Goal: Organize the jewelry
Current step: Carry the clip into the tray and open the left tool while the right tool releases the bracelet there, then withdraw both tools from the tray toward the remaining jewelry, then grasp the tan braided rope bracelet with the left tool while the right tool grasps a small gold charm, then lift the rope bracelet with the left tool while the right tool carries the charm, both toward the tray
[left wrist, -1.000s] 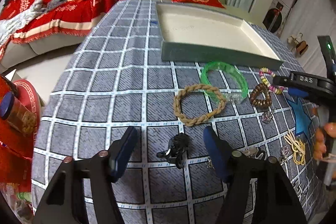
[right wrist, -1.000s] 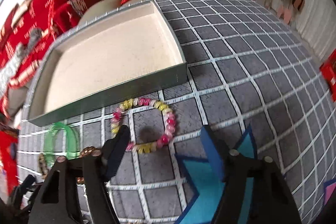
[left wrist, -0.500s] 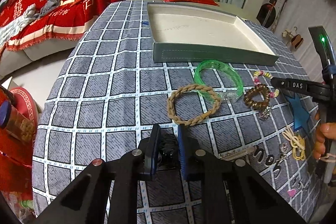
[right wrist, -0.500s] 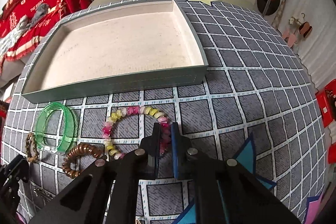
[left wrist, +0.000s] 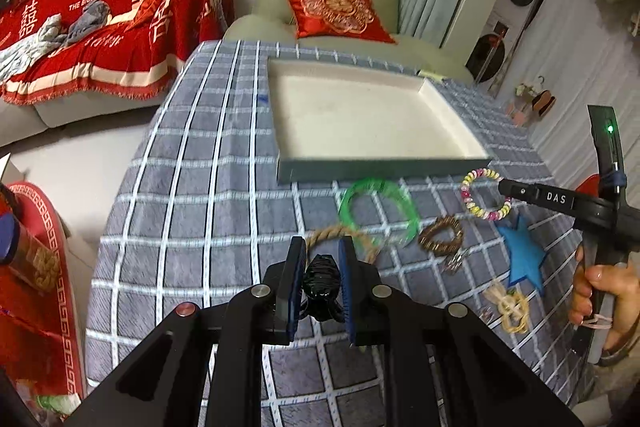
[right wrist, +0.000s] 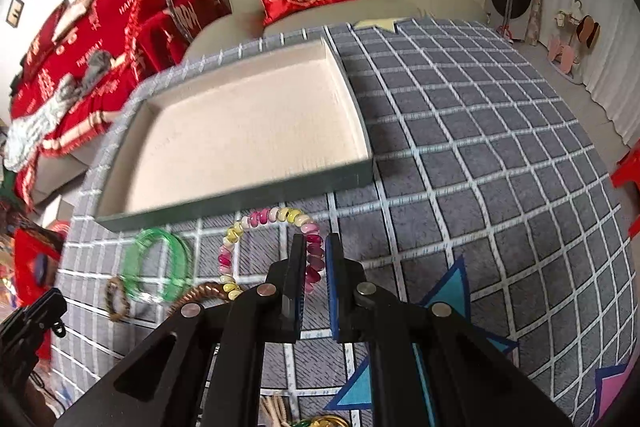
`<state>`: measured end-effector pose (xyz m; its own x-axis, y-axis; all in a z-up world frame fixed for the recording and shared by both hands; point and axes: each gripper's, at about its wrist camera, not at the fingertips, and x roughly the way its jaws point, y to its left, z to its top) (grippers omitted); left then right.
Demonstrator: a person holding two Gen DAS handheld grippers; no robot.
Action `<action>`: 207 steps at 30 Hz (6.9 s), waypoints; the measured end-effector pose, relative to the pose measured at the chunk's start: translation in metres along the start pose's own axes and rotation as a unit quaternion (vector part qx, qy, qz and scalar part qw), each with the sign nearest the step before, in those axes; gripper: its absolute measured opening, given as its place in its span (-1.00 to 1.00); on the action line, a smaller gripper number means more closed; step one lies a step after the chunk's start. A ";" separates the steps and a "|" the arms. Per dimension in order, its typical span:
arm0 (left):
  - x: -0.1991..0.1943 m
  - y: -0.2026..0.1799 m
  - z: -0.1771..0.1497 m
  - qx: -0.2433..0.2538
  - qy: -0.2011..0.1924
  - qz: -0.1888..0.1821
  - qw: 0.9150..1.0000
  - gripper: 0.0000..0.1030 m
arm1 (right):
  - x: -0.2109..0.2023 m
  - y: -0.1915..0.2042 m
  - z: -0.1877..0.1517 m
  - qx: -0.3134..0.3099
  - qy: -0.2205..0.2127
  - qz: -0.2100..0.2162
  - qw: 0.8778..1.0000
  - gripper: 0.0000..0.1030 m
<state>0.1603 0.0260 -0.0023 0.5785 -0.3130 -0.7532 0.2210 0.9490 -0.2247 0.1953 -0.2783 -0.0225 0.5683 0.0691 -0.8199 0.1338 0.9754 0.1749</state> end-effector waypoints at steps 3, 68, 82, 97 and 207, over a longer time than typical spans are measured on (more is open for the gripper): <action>-0.003 -0.002 0.018 0.001 -0.004 -0.012 1.000 -0.37 | -0.010 0.002 0.015 0.003 -0.009 0.015 1.000 -0.80; 0.118 -0.043 0.128 0.065 -0.020 0.077 0.995 1.00 | 0.023 -0.005 0.071 0.051 -0.030 0.086 0.995 0.85; 0.047 -0.014 0.033 0.059 0.000 0.095 0.994 1.00 | -0.025 -0.014 -0.004 0.066 -0.002 0.105 0.992 1.00; 0.038 0.010 -0.023 0.026 0.034 0.091 0.995 1.00 | -0.048 -0.027 -0.109 0.046 0.037 0.018 0.998 1.00; 0.021 0.016 -0.011 0.039 0.024 0.042 0.998 0.81 | -0.046 0.009 -0.071 -0.016 0.048 0.146 0.988 -0.93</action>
<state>0.1675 0.0350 -0.0281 0.5591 -0.2278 -0.7972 0.2339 0.9658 -0.1119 0.1125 -0.2580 -0.0224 0.5001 0.3658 -0.7850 -0.0500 0.9171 0.3955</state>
